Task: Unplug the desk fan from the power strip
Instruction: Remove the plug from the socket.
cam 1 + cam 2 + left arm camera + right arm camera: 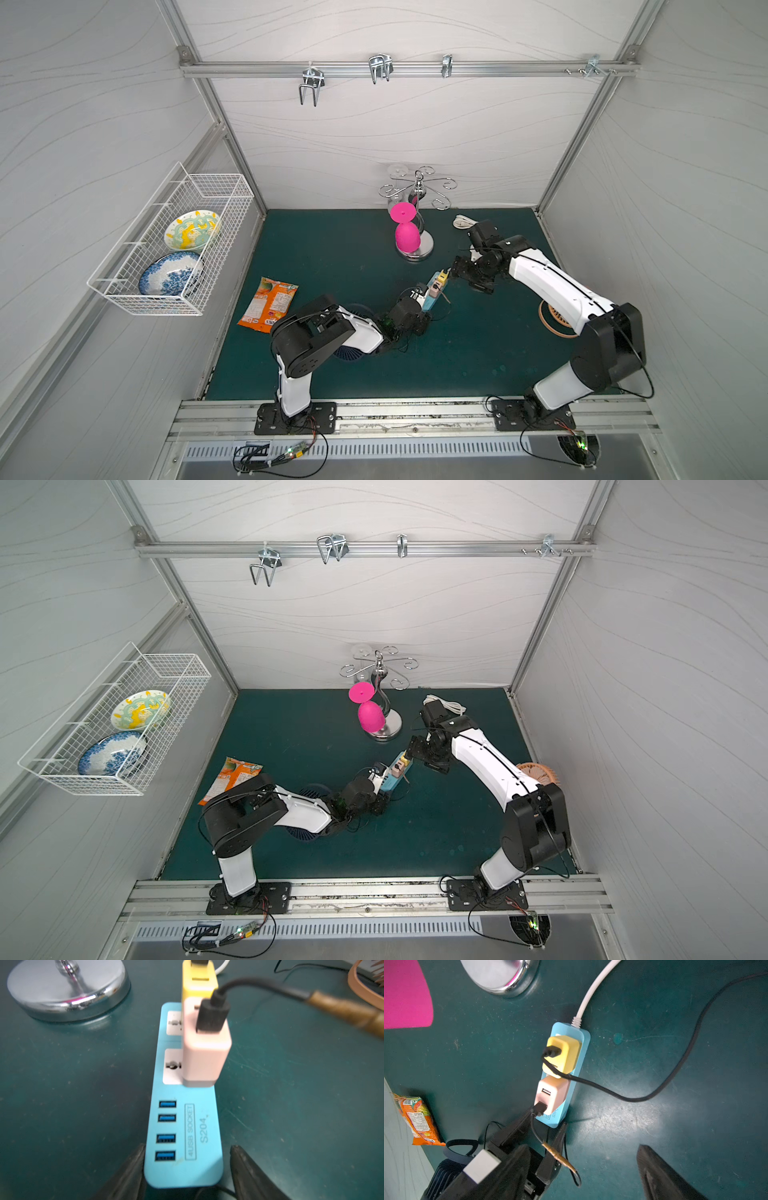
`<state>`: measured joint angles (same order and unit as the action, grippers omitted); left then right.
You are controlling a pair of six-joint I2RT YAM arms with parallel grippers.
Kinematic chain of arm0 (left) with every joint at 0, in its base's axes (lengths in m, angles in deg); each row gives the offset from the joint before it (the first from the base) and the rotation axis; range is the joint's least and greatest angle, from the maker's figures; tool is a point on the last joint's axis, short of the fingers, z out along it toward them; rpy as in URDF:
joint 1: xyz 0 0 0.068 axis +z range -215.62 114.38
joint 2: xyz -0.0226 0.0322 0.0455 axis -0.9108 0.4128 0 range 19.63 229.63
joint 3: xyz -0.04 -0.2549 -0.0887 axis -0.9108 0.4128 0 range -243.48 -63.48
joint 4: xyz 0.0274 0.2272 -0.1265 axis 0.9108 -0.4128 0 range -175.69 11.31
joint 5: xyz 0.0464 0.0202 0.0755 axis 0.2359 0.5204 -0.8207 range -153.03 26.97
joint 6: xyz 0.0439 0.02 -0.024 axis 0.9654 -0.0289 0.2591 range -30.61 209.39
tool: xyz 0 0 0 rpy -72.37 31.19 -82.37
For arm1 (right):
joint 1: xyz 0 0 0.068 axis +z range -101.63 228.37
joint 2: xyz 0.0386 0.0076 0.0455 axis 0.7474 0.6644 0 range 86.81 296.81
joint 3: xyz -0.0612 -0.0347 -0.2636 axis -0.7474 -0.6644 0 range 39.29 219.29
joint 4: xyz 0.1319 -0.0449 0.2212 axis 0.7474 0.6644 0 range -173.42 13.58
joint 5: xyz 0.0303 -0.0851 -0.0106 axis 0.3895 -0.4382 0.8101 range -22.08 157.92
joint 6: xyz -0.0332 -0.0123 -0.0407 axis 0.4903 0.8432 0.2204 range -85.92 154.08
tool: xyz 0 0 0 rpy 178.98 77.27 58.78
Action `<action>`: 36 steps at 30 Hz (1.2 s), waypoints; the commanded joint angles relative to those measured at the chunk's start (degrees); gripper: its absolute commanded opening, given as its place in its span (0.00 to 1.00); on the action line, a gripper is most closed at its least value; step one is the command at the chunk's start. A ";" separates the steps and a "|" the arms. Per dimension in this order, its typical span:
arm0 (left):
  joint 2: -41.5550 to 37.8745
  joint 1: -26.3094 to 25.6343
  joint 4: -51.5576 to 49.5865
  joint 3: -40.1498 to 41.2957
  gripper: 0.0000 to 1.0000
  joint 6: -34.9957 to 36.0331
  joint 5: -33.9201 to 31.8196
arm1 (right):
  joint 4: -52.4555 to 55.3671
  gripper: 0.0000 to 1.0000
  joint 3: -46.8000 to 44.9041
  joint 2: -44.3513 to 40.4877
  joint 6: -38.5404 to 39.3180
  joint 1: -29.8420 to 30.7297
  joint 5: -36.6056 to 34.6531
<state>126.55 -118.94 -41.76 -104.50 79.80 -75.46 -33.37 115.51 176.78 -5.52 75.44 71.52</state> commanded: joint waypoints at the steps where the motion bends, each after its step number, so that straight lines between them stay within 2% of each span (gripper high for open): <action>1: 1.71 -0.39 3.96 -0.89 0.67 0.86 -0.39 | 1.86 0.85 1.74 1.15 -0.84 0.46 0.52; 7: 3.43 -0.38 5.28 -0.99 0.53 1.07 0.67 | 1.90 0.85 3.08 2.46 -1.03 0.53 0.54; 12: 3.84 -0.39 6.27 -0.62 0.51 0.75 0.75 | 2.84 0.83 4.48 4.75 -1.06 0.62 0.95; 14: 3.88 -0.39 6.36 -0.46 0.43 1.02 0.77 | 3.60 0.82 5.51 5.93 -1.09 0.57 1.12; 16: 3.94 -0.38 6.22 -0.52 0.39 1.06 0.66 | 3.60 0.81 6.19 6.87 -1.01 0.60 1.07; 19: 3.92 -0.38 6.22 -0.59 0.37 1.35 0.48 | 3.67 0.79 7.14 8.30 -1.21 0.63 1.50; 23: 3.71 -0.38 4.57 -1.28 0.25 2.03 0.48 | 4.01 0.77 8.88 10.22 -1.50 0.94 2.31; 26: 3.70 -0.39 3.87 -1.40 0.23 1.88 -0.02 | 4.81 0.73 11.22 12.34 -1.03 1.38 2.98; 30: 3.59 -0.38 4.04 -1.35 0.15 1.90 0.04 | 5.51 0.71 12.84 14.40 -0.76 1.79 3.33; 36: 3.61 -0.38 3.78 -1.57 0.16 1.62 -0.38 | 6.20 0.68 14.90 17.55 -0.54 2.15 4.60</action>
<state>129.10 -118.98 -37.70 -104.58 81.07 -75.74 -29.77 128.76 192.54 -6.54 77.03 75.06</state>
